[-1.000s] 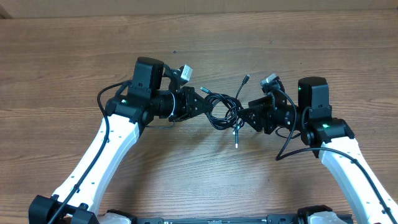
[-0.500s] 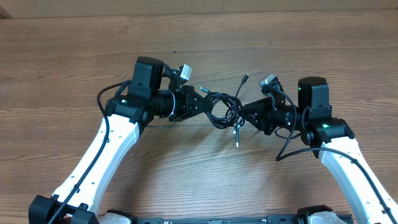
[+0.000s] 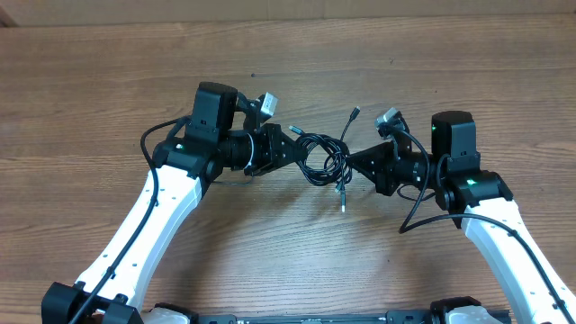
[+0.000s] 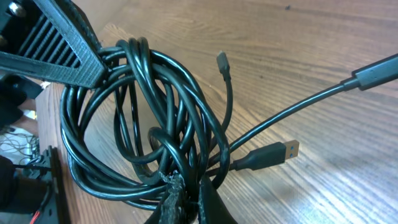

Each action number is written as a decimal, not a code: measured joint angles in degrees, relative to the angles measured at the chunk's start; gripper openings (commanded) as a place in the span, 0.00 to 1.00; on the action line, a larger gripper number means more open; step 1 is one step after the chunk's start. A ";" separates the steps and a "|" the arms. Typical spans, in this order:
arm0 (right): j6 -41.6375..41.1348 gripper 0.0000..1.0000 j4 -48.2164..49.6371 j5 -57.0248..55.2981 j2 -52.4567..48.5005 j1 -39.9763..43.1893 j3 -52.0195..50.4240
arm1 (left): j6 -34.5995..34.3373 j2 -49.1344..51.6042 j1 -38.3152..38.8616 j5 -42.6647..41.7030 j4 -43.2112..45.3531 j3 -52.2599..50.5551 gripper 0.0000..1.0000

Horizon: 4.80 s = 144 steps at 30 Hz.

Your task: Untangle cables

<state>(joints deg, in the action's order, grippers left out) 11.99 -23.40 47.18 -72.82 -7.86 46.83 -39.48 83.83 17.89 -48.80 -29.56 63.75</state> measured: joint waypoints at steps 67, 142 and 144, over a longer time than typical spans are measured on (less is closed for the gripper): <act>9.03 0.55 6.64 9.11 -0.07 0.33 0.00 | -0.61 -0.07 0.33 -2.69 2.56 0.00 0.04; 10.75 0.04 8.33 16.20 -0.04 5.90 0.00 | -3.32 -0.07 0.15 -8.13 7.13 0.00 0.04; 10.75 0.04 8.31 16.15 -0.04 5.90 0.00 | -3.50 -0.07 0.15 -7.39 7.04 0.00 0.04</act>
<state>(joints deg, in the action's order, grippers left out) 22.74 -15.09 63.33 -72.86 -1.96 46.83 -42.98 83.77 18.04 -56.18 -22.52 63.75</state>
